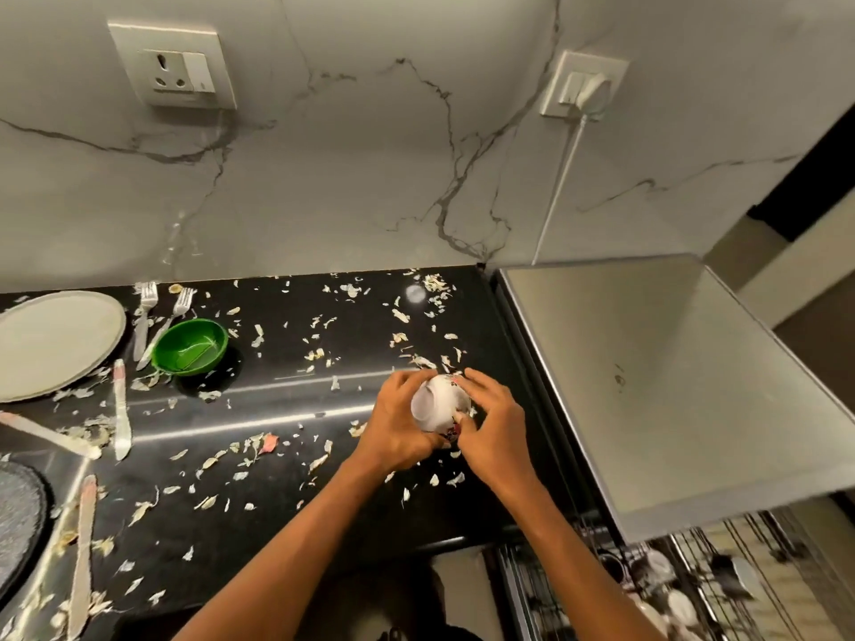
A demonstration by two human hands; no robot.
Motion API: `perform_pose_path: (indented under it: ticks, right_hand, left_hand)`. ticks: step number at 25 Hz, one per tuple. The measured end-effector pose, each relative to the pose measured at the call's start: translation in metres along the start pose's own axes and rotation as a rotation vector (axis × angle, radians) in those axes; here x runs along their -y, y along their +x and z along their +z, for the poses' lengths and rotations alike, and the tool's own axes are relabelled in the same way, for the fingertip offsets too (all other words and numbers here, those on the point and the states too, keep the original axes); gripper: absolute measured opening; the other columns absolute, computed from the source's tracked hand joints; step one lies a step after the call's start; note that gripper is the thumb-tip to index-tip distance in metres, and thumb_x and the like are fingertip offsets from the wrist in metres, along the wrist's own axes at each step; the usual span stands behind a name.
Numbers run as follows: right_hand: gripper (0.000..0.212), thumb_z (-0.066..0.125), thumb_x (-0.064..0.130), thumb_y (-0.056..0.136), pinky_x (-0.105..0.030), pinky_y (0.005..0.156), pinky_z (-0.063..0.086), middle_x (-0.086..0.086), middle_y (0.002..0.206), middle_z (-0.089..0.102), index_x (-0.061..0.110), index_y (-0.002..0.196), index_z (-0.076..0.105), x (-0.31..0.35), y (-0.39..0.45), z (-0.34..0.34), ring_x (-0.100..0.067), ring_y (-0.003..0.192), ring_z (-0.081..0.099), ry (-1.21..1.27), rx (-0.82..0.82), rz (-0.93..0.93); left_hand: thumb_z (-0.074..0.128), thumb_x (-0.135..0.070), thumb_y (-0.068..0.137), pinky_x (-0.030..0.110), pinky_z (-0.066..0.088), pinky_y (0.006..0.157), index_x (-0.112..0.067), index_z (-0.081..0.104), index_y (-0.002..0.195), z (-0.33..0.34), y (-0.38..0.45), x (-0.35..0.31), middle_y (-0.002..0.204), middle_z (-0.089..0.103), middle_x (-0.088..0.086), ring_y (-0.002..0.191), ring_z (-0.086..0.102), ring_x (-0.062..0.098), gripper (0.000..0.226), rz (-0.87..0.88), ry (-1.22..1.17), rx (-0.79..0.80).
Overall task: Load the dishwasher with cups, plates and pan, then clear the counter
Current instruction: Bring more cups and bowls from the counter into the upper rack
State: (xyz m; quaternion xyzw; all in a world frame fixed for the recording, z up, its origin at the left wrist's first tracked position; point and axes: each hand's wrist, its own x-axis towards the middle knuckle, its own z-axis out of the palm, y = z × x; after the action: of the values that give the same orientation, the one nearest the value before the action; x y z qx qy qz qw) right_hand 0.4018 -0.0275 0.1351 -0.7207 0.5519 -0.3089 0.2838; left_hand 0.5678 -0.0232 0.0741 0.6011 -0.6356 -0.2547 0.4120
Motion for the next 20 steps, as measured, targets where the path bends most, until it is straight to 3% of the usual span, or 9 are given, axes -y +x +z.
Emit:
perform_pose_path:
  ticks: [2, 8, 12, 15, 18, 20]
  right_hand:
    - [0.063, 0.069, -0.007, 0.083, 0.001, 0.104, 0.022, 0.004, 0.145, 0.05, 0.015, 0.141, 0.057, -0.006, -0.019, -0.011, -0.006, 0.135, 0.041, -0.1, 0.026, -0.03]
    - [0.093, 0.074, 0.003, 0.074, -0.009, 0.114, 0.011, -0.005, 0.16, 0.032, 0.011, 0.156, 0.031, -0.043, -0.083, -0.052, -0.017, 0.149, 0.026, -0.261, 0.108, 0.108]
    - [0.095, 0.076, 0.012, 0.073, -0.025, 0.122, 0.023, -0.006, 0.158, 0.035, 0.011, 0.156, 0.029, -0.074, -0.12, -0.083, -0.02, 0.147, 0.029, -0.32, -0.014, 0.213]
    - [0.101, 0.078, 0.015, 0.068, -0.022, 0.117, 0.027, -0.003, 0.158, 0.035, 0.011, 0.156, 0.029, -0.099, -0.15, -0.112, -0.018, 0.146, 0.029, -0.308, -0.065, 0.295]
    - [0.098, 0.075, 0.018, 0.061, -0.016, 0.11, 0.03, -0.001, 0.149, 0.045, 0.012, 0.151, 0.037, -0.127, -0.18, -0.141, -0.016, 0.138, 0.039, -0.293, -0.148, 0.325]
    - [0.096, 0.076, 0.02, 0.058, -0.019, 0.108, 0.037, -0.001, 0.142, 0.053, 0.012, 0.147, 0.043, -0.145, -0.2, -0.16, -0.017, 0.131, 0.046, -0.303, -0.201, 0.331]
  left_hand:
    - [0.089, -0.035, 0.05, 0.034, 0.048, 0.095, -0.023, 0.057, 0.133, 0.009, -0.004, -0.009, 0.118, 0.051, -0.006, 0.11, 0.052, 0.014, 0.09, 0.053, 0.055, 0.094]
    - [0.08, -0.046, 0.053, 0.035, 0.049, 0.088, -0.035, 0.057, 0.129, 0.068, -0.009, -0.052, 0.11, 0.053, -0.012, 0.101, 0.053, 0.011, 0.081, 0.284, 0.115, 0.372]
    - [0.082, -0.046, 0.051, 0.028, 0.044, 0.093, -0.027, 0.064, 0.12, 0.117, -0.015, -0.096, 0.108, 0.06, -0.01, 0.101, 0.055, 0.01, 0.073, 0.446, 0.109, 0.523]
    - [0.081, -0.041, 0.054, 0.033, 0.046, 0.093, -0.016, 0.065, 0.117, 0.159, -0.026, -0.123, 0.107, 0.06, -0.003, 0.1, 0.057, 0.016, 0.07, 0.526, 0.073, 0.602]
    - [0.081, -0.04, 0.056, 0.033, 0.046, 0.093, -0.018, 0.064, 0.119, 0.2, -0.037, -0.147, 0.11, 0.057, -0.004, 0.1, 0.054, 0.015, 0.069, 0.556, 0.071, 0.69]
    - [0.081, -0.04, 0.057, 0.031, 0.045, 0.096, -0.021, 0.062, 0.123, 0.225, -0.046, -0.165, 0.115, 0.054, -0.005, 0.105, 0.052, 0.014, 0.072, 0.551, 0.092, 0.752]
